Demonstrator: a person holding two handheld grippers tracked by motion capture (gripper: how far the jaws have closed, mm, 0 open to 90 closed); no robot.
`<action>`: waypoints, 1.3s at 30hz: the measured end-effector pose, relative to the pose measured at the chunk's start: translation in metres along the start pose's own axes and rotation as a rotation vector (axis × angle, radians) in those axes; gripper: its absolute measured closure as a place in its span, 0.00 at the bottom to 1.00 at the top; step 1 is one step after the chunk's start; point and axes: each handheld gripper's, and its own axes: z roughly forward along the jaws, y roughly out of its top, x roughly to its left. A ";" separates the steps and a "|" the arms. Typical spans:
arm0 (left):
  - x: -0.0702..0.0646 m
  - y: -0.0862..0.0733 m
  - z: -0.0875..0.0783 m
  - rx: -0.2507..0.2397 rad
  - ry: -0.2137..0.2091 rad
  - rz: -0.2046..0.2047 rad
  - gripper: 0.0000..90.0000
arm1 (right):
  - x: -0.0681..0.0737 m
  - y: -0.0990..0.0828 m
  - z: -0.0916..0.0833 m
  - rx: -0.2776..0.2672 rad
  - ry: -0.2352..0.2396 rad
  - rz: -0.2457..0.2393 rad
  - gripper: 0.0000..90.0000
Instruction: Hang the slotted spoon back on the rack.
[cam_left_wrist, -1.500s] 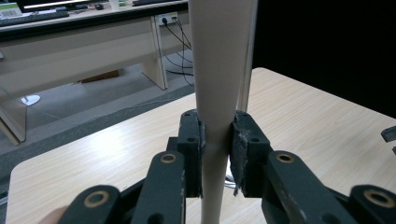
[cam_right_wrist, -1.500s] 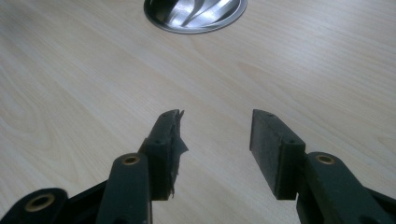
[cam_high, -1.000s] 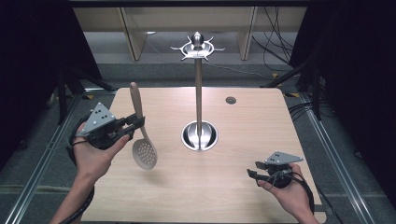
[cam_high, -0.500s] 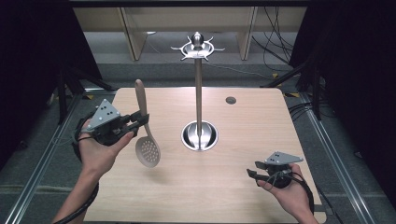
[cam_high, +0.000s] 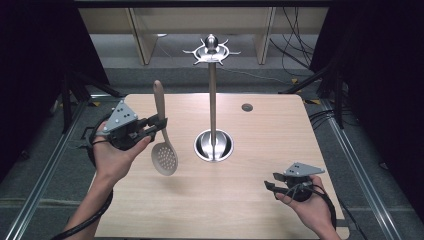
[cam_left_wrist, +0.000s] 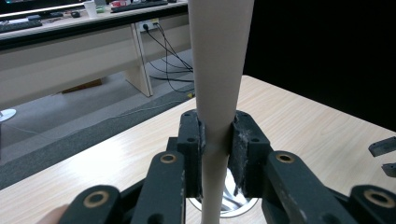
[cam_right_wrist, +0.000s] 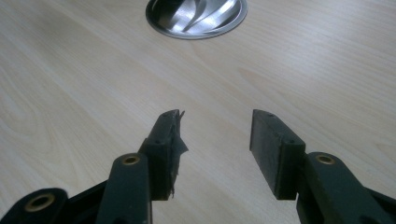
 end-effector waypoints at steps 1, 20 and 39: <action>0.001 0.001 0.002 -0.010 -0.003 0.018 0.83 | 0.000 0.000 -0.001 0.001 -0.005 0.006 0.59; -0.004 0.014 0.017 -0.004 -0.020 0.022 0.83 | 0.001 0.000 -0.001 -0.002 -0.008 0.004 0.59; -0.006 0.027 0.033 0.021 -0.019 0.053 0.83 | 0.001 0.001 -0.001 -0.012 -0.008 -0.004 0.60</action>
